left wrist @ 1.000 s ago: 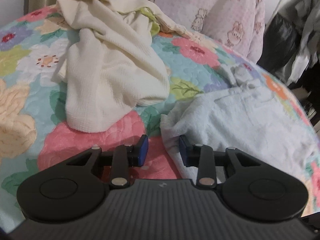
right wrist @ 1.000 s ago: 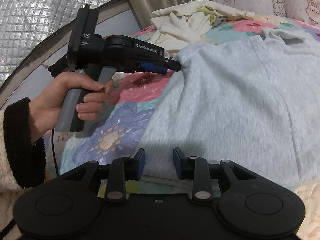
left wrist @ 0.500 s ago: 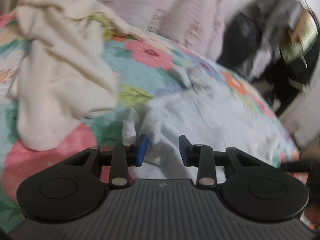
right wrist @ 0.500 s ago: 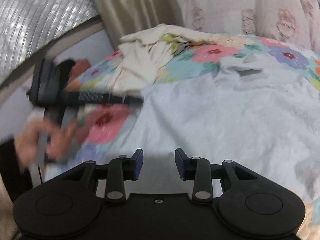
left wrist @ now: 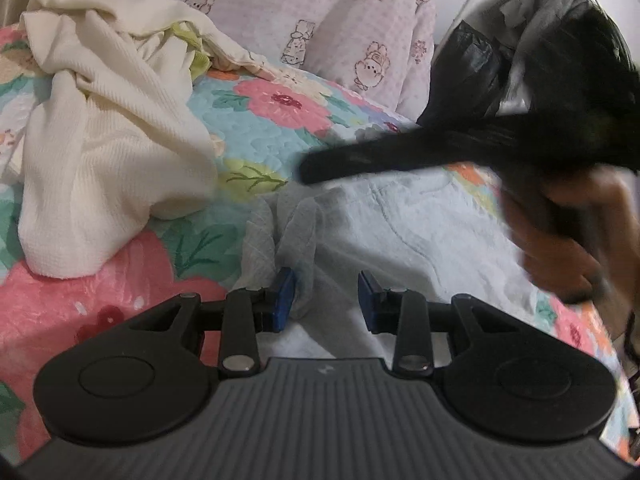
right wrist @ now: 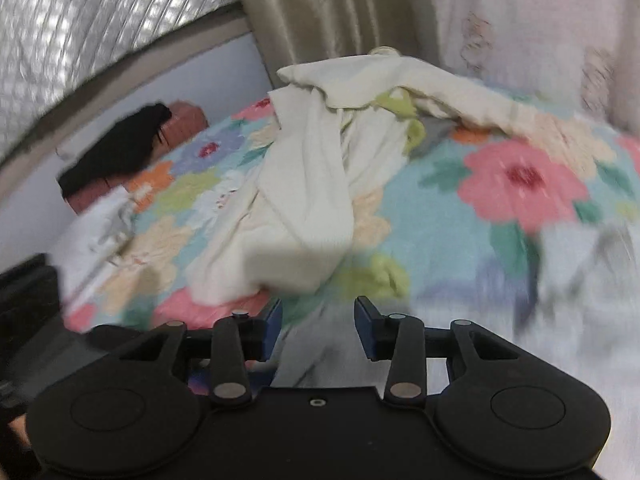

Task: Fold clothes
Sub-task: 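Grasp the folded sweatshirt end with the right gripper and lift it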

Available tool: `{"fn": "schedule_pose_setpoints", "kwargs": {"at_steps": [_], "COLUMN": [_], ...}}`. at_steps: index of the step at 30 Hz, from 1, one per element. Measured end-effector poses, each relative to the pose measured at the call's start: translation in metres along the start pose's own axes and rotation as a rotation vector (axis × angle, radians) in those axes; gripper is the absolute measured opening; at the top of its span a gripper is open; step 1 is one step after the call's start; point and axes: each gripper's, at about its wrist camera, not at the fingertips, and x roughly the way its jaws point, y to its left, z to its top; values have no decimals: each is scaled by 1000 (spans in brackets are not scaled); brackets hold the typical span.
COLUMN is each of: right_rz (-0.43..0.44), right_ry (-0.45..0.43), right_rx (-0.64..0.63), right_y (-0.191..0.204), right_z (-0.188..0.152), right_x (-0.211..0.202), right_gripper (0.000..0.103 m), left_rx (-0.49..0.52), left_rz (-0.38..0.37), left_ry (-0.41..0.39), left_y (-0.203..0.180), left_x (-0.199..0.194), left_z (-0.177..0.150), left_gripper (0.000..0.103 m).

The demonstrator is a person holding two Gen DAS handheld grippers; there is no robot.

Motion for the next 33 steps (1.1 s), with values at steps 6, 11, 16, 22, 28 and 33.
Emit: {"fn": "schedule_pose_setpoints", "kwargs": {"at_steps": [6,11,16,22,28,33], "right_rz": [120,216,172,173,204,248], "right_ry": [200,210,252,187,135,218], "right_rx": [-35,-21,-173,-169,-92,27], "right_y": [-10,-18,1,-1,-11,-24], "right_z": [-12,-37,-48,-30,-12,-4], "right_x": [18,-5,-12,-22,-20,7], "right_gripper": [48,49,49,48,48,69], "left_rx": [-42,76,29,-62,-82,-70], "left_rz": [-38,-39,-24,-30,-41,16], "left_ry": [-21,-27,14,52,35,39], "left_y": [12,-8,1,21,24,28], "left_x": [-17,-33,-24,-17,-24,-26], "left_z": [3,6,2,-6,-2,0], "left_gripper": [33,36,36,37,38,38]}}
